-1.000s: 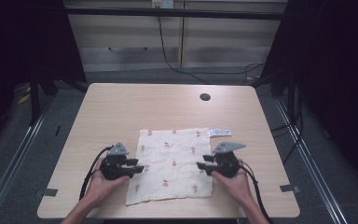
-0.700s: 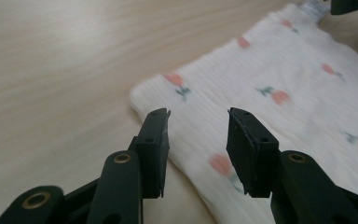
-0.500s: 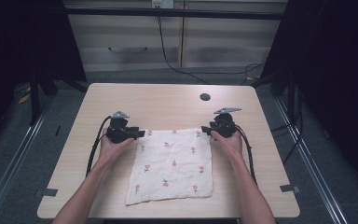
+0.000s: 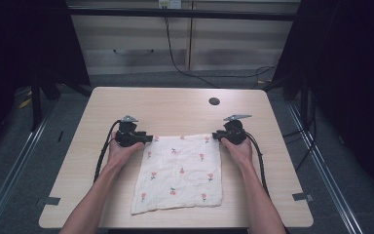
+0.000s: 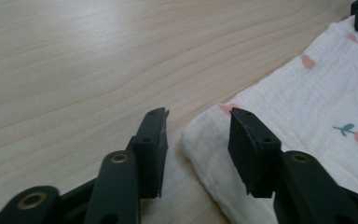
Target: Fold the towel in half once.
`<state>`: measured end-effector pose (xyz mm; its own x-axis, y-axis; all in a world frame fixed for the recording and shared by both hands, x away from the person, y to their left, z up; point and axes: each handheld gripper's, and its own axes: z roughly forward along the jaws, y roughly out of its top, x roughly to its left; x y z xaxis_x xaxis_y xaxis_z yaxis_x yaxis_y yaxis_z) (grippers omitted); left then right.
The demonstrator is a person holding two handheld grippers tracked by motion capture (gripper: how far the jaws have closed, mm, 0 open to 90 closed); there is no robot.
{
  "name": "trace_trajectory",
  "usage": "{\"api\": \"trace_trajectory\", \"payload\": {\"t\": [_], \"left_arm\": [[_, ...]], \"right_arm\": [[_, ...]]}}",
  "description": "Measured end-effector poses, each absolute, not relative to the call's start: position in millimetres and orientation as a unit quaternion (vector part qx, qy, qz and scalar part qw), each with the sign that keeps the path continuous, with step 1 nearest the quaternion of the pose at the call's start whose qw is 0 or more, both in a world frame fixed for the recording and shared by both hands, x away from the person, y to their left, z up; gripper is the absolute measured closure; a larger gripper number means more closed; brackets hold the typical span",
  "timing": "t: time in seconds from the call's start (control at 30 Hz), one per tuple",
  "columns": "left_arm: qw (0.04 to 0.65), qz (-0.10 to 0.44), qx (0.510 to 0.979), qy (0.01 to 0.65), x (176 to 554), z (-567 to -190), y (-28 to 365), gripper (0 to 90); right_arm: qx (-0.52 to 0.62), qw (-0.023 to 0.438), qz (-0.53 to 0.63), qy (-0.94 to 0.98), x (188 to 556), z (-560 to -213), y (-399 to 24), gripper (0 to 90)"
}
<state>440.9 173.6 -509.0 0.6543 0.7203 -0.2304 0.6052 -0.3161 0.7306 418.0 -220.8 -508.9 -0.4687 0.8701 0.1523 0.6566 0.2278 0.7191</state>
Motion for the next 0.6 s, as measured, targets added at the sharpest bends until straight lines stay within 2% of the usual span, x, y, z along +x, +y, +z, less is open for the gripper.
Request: {"api": "trace_trajectory", "payload": {"t": [0.13, 0.23, 0.6], "left_arm": [[0.405, 0.078, 0.814, 0.408, 441, -509, 174, 74.8], [0.399, 0.078, 0.815, 0.413, 441, -508, 176, 84.9], [0.430, 0.069, 0.793, 0.427, 441, -498, 183, 87.1]], "right_arm": [[0.488, 0.133, 0.382, 0.773, 418, -509, -220, 81.9], [0.486, 0.129, 0.390, 0.772, 417, -507, -219, 83.8], [0.482, 0.131, 0.416, 0.760, 416, -495, -227, 84.8]]}}
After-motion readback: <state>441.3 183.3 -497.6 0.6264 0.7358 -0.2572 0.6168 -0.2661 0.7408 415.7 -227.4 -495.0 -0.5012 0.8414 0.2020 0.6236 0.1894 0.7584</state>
